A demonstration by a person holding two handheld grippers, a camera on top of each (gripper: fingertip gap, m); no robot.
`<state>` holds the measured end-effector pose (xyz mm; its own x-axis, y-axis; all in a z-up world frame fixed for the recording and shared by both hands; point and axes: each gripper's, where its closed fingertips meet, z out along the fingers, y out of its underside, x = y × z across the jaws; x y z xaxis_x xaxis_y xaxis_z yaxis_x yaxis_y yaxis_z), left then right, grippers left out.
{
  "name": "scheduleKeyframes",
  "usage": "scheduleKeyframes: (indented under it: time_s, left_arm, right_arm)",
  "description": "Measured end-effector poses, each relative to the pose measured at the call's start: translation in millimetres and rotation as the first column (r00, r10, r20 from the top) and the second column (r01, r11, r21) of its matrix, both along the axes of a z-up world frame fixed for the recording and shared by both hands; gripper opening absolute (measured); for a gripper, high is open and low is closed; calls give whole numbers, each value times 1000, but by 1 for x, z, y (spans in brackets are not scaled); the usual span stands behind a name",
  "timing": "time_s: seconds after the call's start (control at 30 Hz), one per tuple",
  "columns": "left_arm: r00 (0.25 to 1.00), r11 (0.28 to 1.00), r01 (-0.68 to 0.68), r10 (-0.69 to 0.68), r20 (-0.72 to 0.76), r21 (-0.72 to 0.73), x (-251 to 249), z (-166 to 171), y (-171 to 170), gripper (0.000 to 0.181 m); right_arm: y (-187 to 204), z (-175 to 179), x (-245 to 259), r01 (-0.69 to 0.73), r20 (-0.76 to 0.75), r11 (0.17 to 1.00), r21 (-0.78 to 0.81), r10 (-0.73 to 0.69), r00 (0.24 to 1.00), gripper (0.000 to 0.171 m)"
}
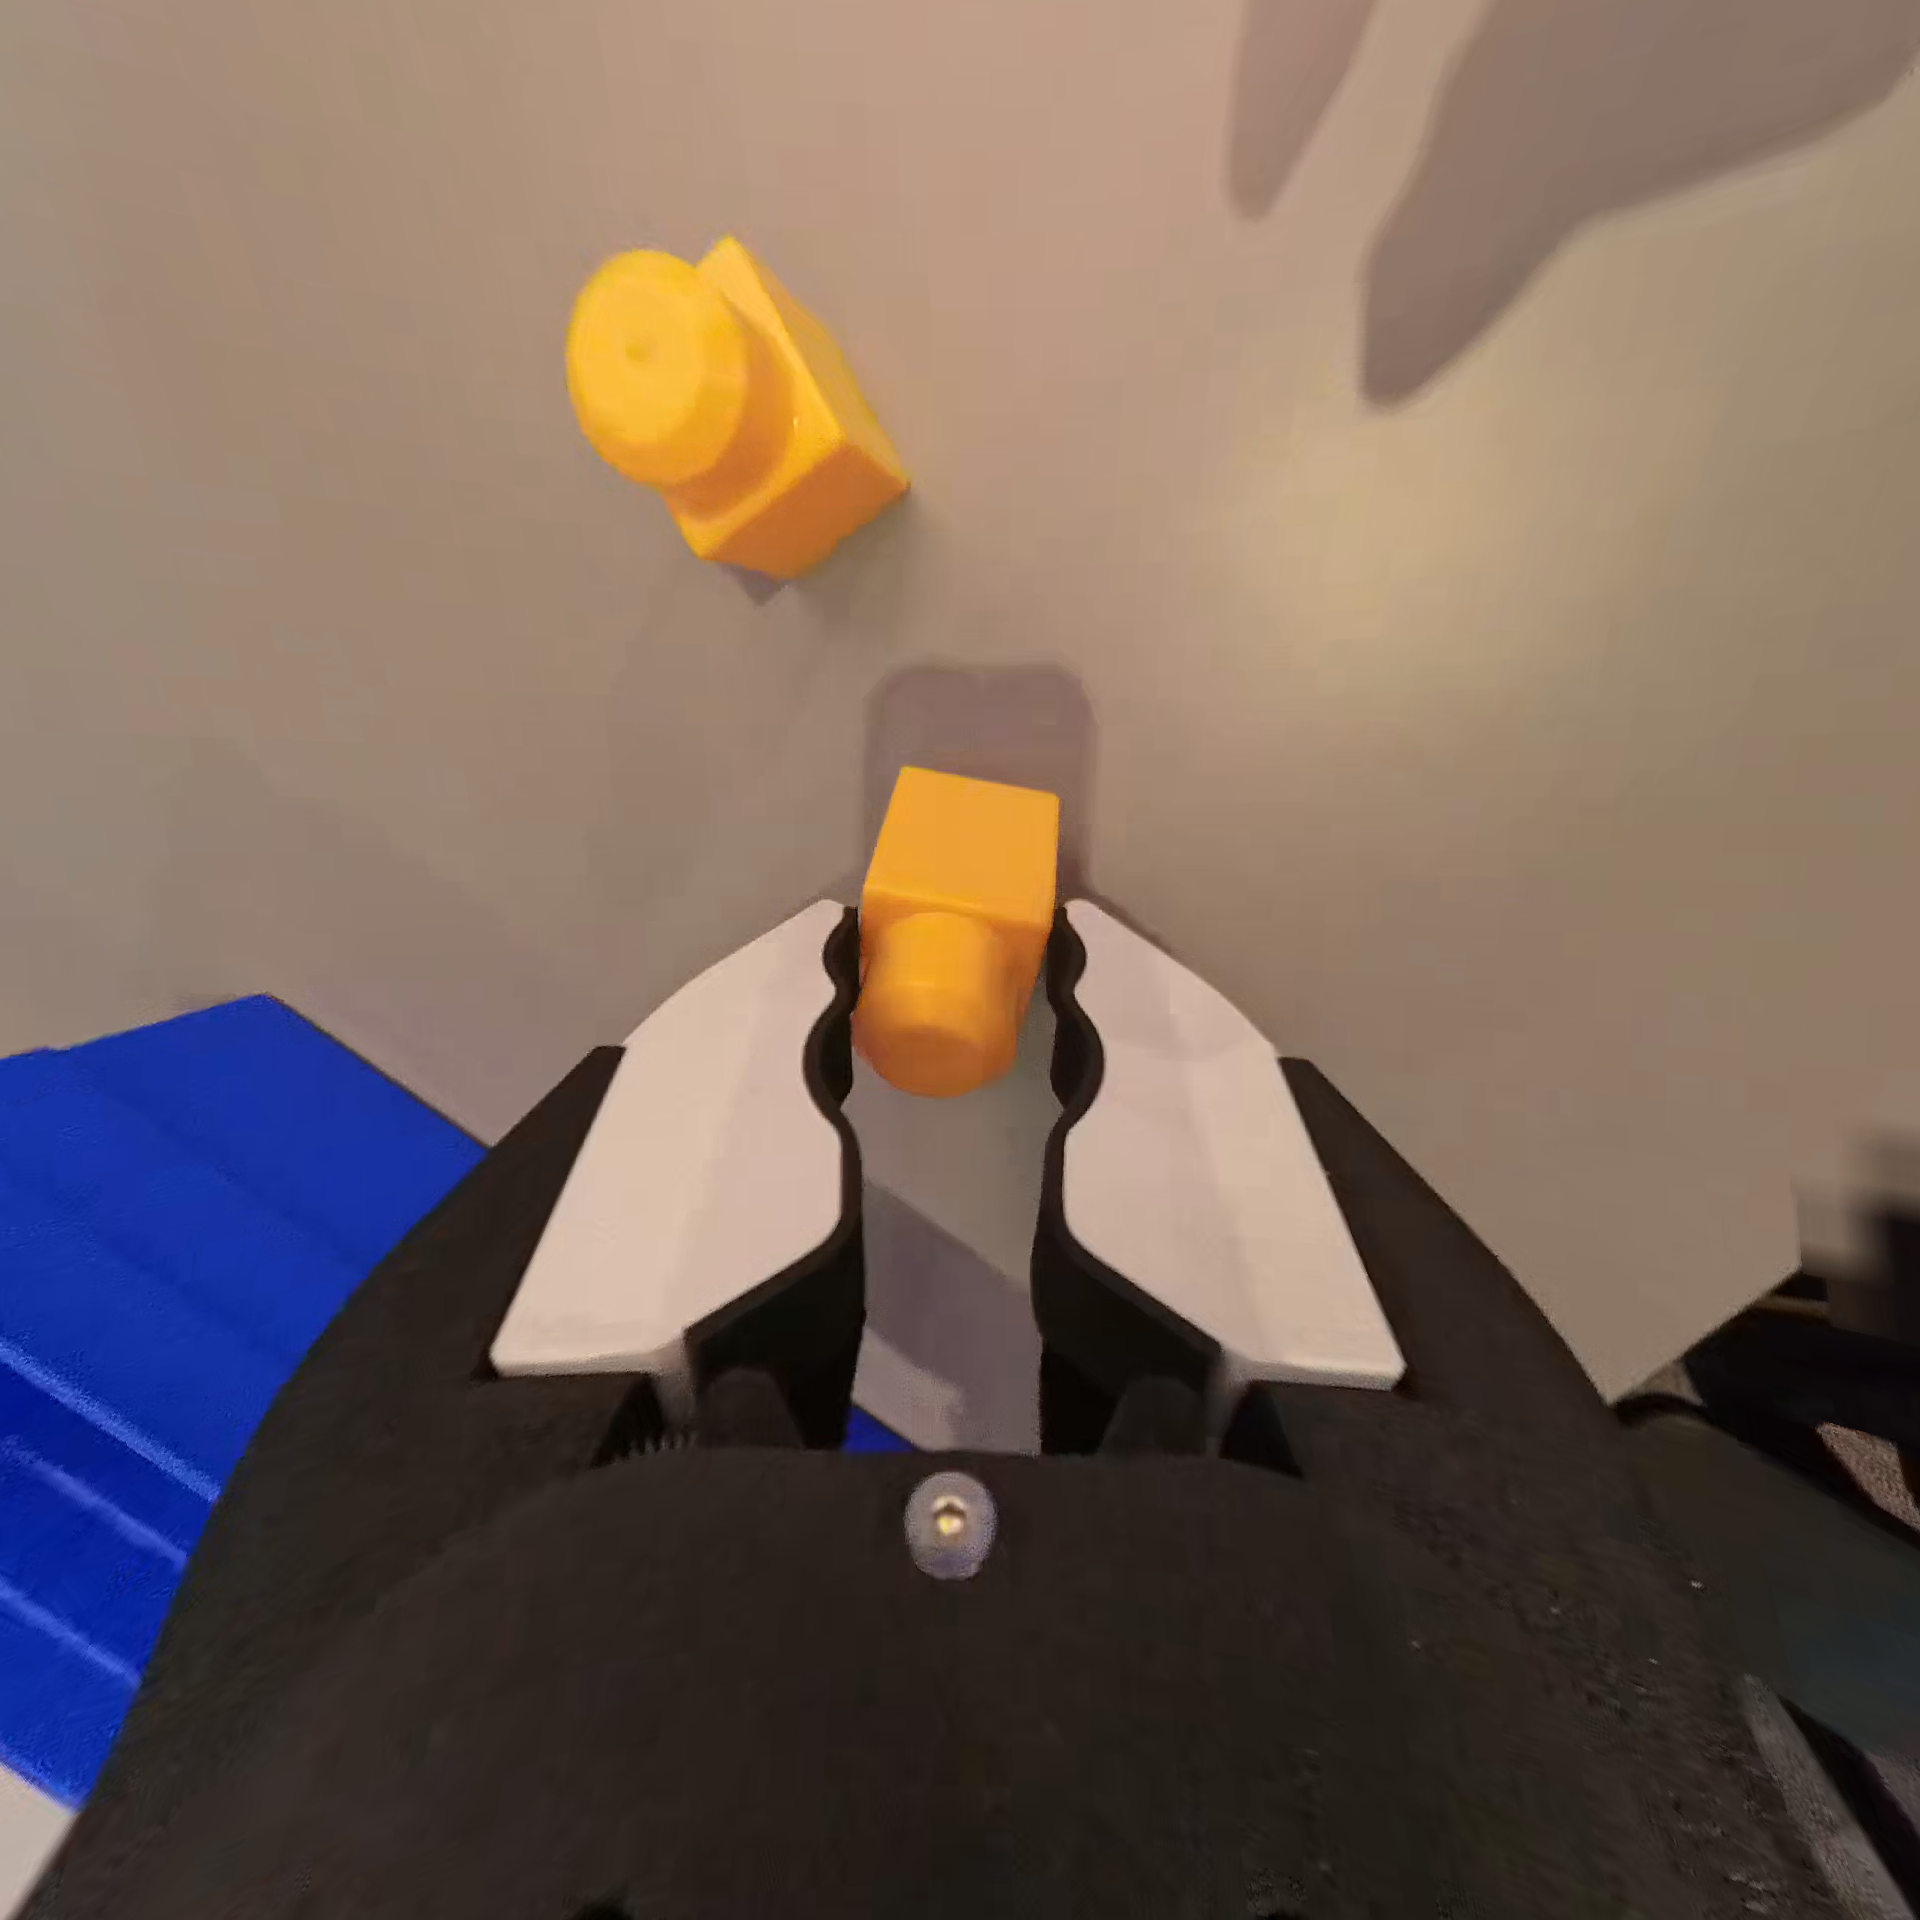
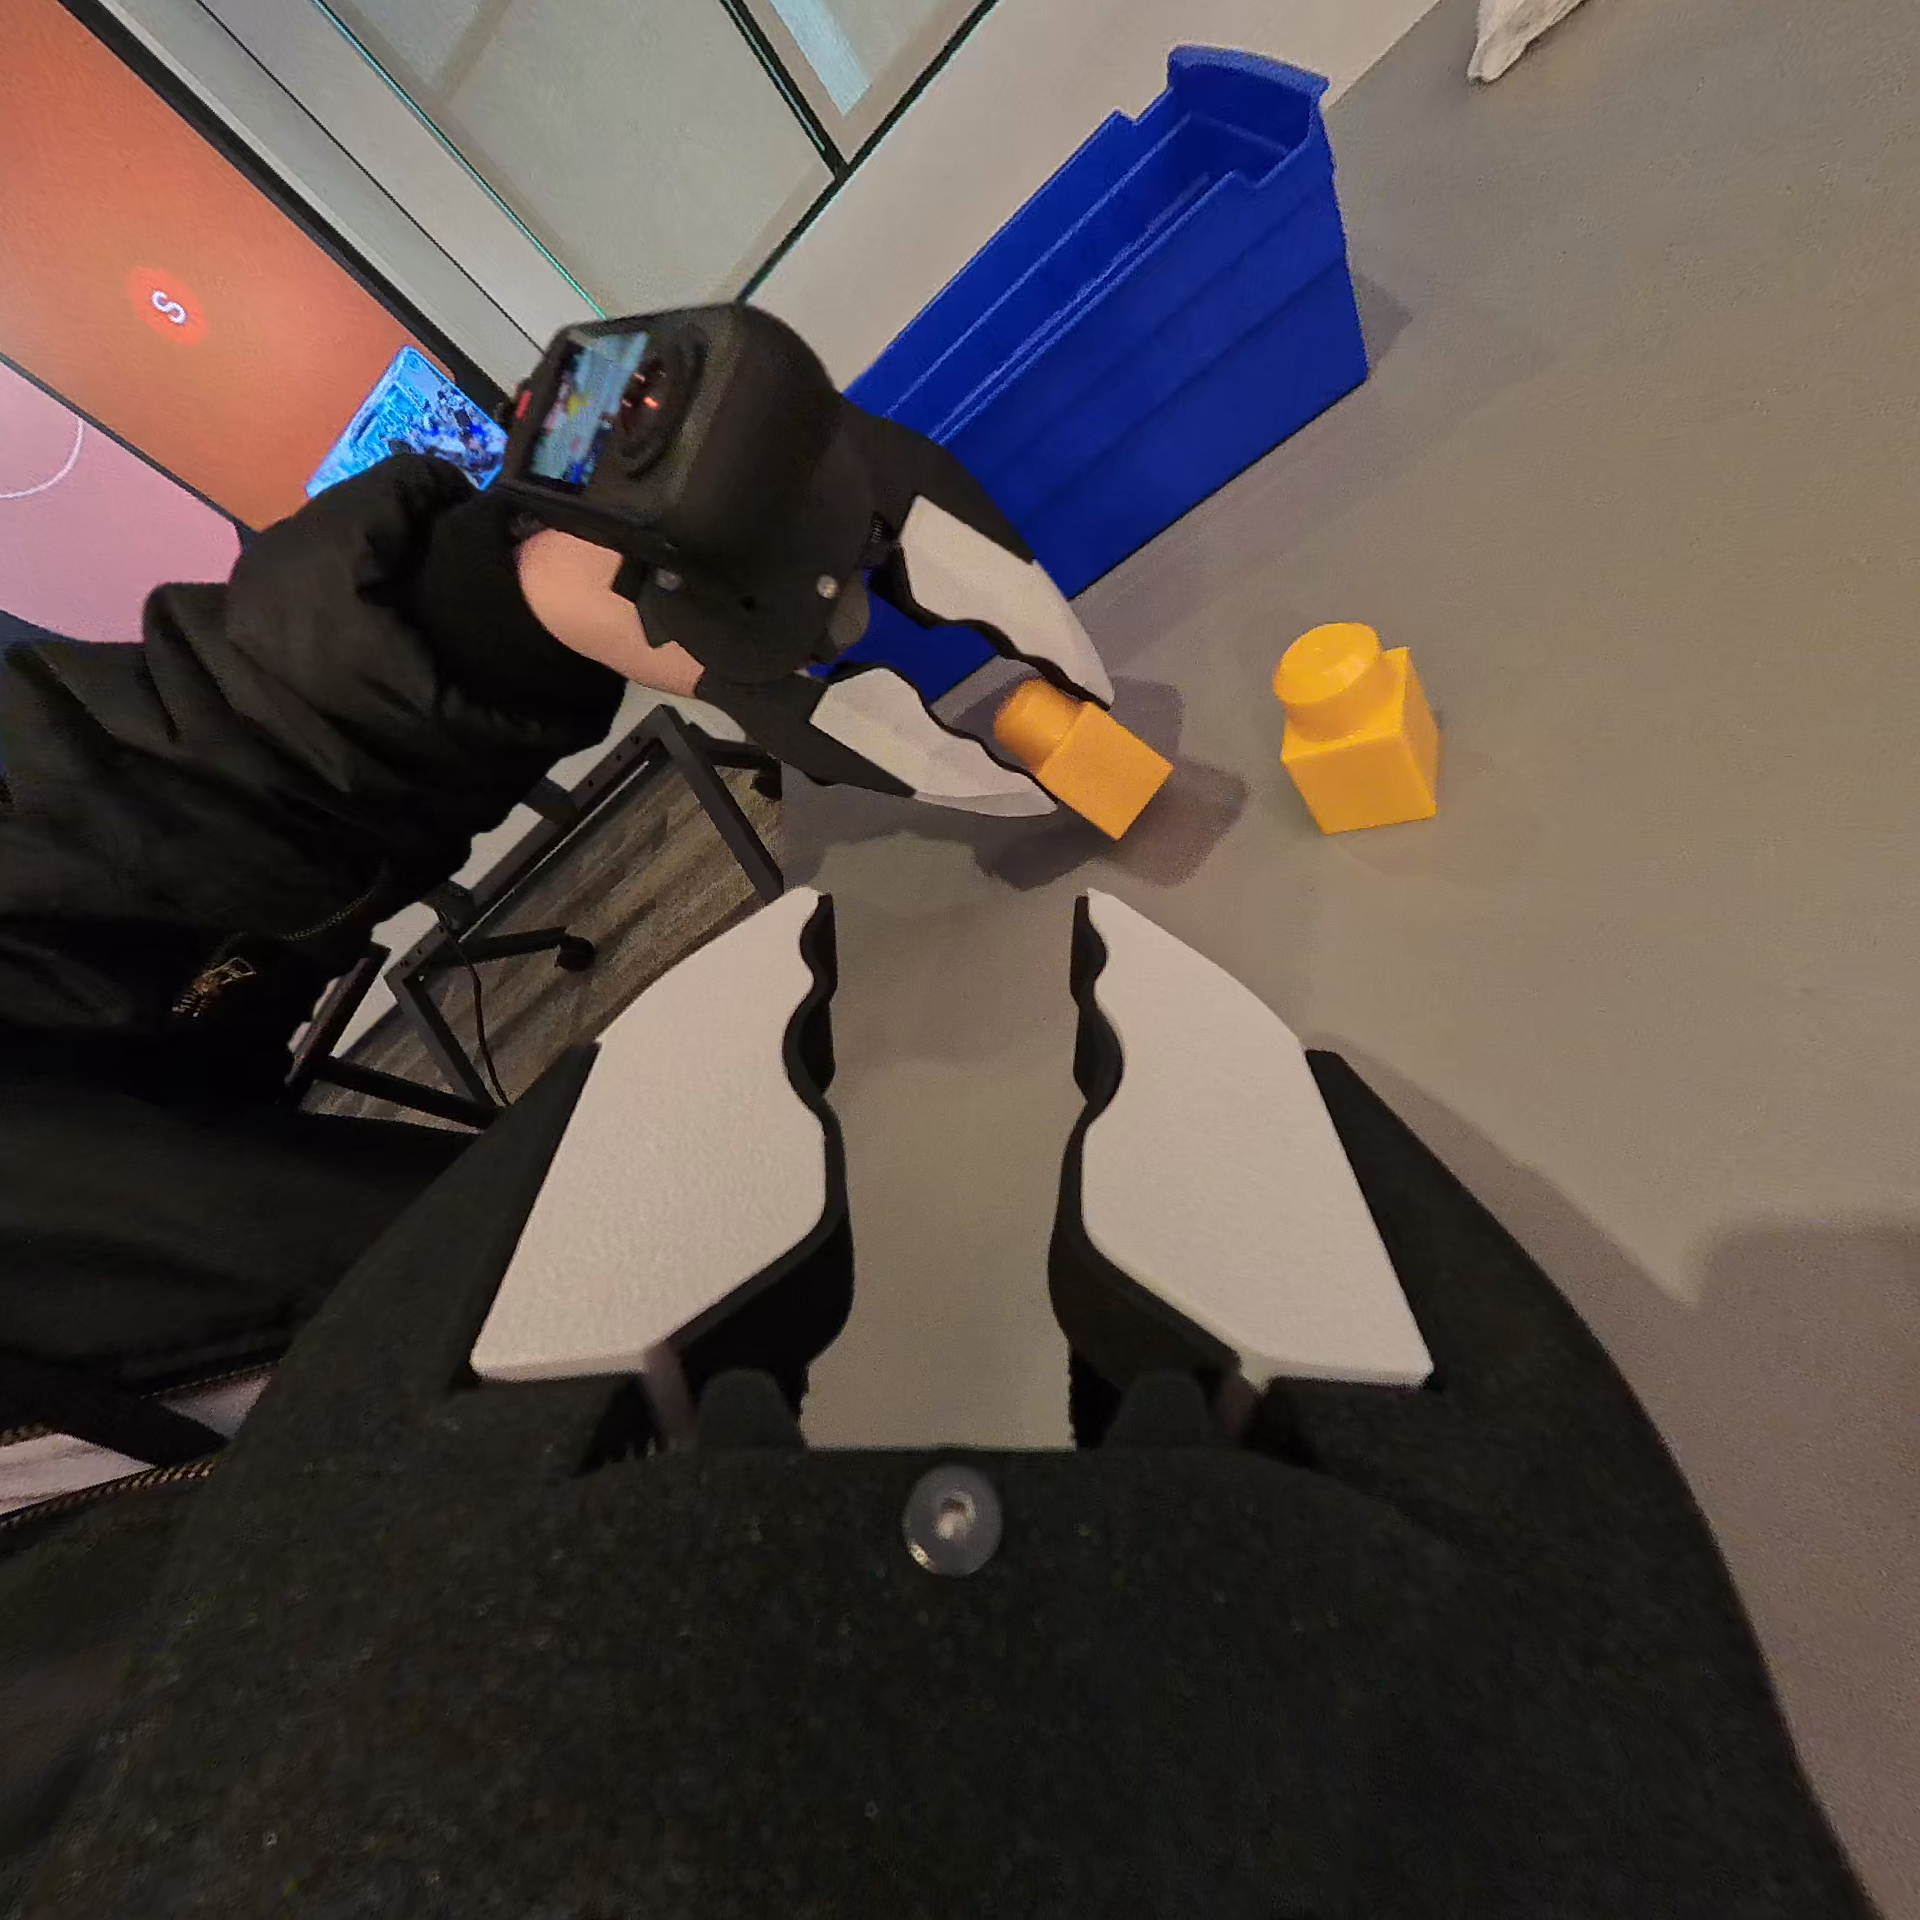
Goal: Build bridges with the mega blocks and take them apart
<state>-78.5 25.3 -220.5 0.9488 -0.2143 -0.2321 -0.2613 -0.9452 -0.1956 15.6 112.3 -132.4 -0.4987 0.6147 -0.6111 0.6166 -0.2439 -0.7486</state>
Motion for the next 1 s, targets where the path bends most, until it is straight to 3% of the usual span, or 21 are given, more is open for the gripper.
scheduleKeyframes:
  time_s: [0.13, 0.37, 0.53, 0.8, 1.0]
  left_arm:
    - [1000, 998, -1, 0, -20, -57, -5, -6, 15, 35]
    - [992, 980, -105, 114, 45, -166, -9, -8, 24, 34]
    - [981, 982, -144, 157, 110, -118, -8, -4, 43, 34]
    - [979, 980, -174, 183, 89, -102, -16, -3, 47, 47]
    - [972, 972, -212, 199, 125, 100, -12, 25, 35, 50]
  right_arm:
    - [12, -1, 3, 17, -10, 1000, -26, -17, 1000, 42]
    - [25, -9, 5, 21, -12, 998, -55, -21, 1000, 42]
    - [29, -13, 5, 15, -19, 997, -77, -16, 1000, 41]
    - [38, -19, 3, 17, -21, 993, -120, -19, 1000, 39]
    - [39, -26, -16, 36, -52, 997, -62, -40, 998, 39]
